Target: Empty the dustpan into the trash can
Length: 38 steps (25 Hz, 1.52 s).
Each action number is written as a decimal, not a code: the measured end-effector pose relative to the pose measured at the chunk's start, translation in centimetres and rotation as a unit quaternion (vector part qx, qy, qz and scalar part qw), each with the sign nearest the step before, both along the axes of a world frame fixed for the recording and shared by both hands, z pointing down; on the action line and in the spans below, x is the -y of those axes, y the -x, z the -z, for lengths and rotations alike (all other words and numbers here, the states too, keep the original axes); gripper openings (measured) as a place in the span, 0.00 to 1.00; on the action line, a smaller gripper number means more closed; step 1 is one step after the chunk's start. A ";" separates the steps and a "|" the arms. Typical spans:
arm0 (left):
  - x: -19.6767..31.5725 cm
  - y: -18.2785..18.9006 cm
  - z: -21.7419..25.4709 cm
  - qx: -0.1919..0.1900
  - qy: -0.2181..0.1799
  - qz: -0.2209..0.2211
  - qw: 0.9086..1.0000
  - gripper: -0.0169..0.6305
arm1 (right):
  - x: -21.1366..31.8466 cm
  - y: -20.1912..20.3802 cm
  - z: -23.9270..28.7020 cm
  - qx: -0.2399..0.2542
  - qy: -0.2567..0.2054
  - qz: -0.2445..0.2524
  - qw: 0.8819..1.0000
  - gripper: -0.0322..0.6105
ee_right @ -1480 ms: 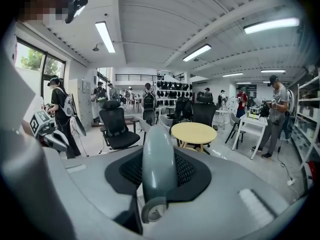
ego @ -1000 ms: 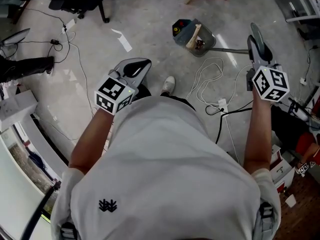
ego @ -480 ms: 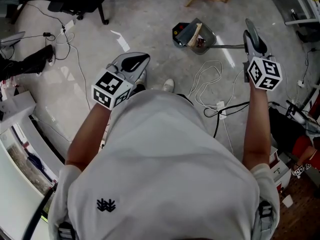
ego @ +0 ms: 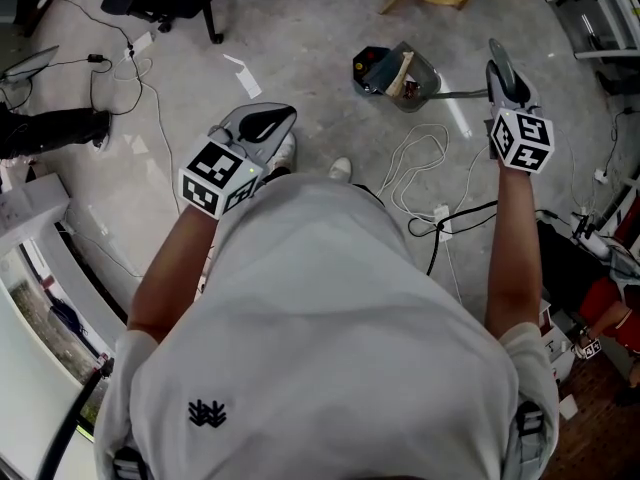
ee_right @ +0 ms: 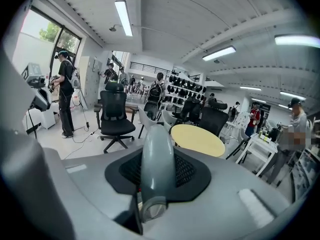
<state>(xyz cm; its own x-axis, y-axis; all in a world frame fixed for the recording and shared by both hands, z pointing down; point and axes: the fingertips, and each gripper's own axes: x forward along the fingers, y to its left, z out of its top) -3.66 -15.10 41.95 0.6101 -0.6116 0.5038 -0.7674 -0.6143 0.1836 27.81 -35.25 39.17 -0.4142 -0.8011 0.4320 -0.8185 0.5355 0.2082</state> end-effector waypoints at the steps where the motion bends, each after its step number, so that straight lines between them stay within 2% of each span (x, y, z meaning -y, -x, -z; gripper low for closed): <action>1: 0.0 0.2 0.0 0.000 0.000 0.001 1.000 0.11 | 0.1 0.2 -0.2 -0.007 -0.002 0.002 1.000 0.19; 12: -0.3 1.9 -0.5 -0.003 0.007 0.007 1.000 0.11 | 0.3 4.3 -2.2 -0.096 -0.028 0.043 0.994 0.17; 24: -0.1 3.0 -0.6 -0.005 0.009 0.011 1.000 0.11 | 0.8 6.8 -2.8 -0.143 -0.054 0.066 0.986 0.16; 31: -0.2 3.0 -0.9 -0.010 0.012 0.010 1.000 0.11 | -0.2 8.3 -4.0 -0.181 -0.084 0.097 0.975 0.16; 38: -0.3 3.2 -1.2 -0.013 0.014 0.010 1.000 0.11 | -2.2 11.0 -5.9 -0.232 -0.103 0.147 0.956 0.16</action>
<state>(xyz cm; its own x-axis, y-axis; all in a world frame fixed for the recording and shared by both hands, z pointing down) -6.91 -14.84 43.12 0.6112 -0.6088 0.5057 -0.7739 -0.5936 0.2208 16.85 -33.05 45.10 -0.4369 -0.7670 0.4700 -0.4329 0.6373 0.6375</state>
